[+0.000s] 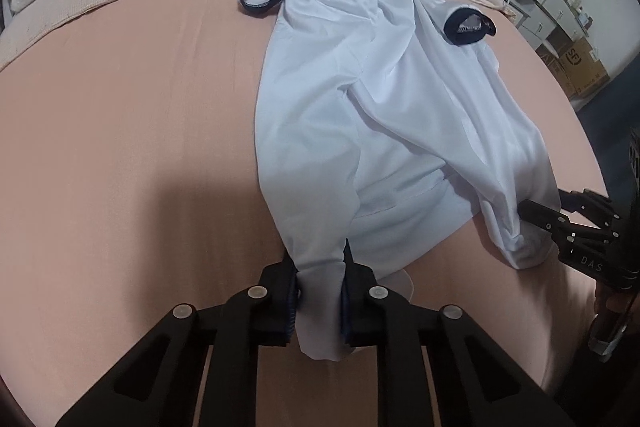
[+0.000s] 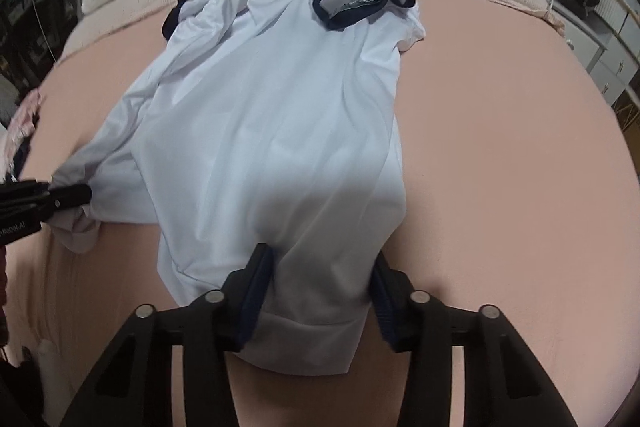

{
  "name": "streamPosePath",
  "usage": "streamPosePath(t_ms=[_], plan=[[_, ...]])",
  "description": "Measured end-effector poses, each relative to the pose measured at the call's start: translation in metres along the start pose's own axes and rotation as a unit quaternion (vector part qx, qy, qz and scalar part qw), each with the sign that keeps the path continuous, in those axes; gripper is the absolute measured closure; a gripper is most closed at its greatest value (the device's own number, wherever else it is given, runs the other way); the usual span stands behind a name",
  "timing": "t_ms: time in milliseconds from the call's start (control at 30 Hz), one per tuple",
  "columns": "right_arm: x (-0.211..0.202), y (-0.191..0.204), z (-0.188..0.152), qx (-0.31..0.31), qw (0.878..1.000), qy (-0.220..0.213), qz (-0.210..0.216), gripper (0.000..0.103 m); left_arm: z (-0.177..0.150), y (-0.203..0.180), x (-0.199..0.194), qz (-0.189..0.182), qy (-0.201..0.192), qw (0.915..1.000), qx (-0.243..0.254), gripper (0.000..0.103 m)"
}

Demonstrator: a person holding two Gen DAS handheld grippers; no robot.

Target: Fold clothes

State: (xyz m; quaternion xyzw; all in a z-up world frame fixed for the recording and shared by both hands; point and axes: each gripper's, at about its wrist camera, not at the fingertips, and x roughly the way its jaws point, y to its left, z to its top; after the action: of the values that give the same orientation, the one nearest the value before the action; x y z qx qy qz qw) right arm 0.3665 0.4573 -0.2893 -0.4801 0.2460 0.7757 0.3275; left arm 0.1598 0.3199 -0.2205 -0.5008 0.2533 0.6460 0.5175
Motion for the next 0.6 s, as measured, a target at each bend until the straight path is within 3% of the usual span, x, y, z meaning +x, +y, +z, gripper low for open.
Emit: streamPosePath(t_ms=[100,200,600], plan=[[-0.005,-0.011,0.001,0.025,1.000,-0.002,0.015,0.082,0.001,0.003,-0.005,-0.003,0.000,1.0000,-0.002,0.090],[-0.008,-0.016,0.002,0.039,0.999,0.001,0.026,0.090,-0.005,0.013,-0.016,-0.008,-0.005,0.9999,-0.009,0.091],[-0.023,-0.027,0.003,0.049,0.999,0.014,0.020,0.096,-0.007,0.043,-0.034,-0.036,0.001,0.9979,-0.053,0.091]])
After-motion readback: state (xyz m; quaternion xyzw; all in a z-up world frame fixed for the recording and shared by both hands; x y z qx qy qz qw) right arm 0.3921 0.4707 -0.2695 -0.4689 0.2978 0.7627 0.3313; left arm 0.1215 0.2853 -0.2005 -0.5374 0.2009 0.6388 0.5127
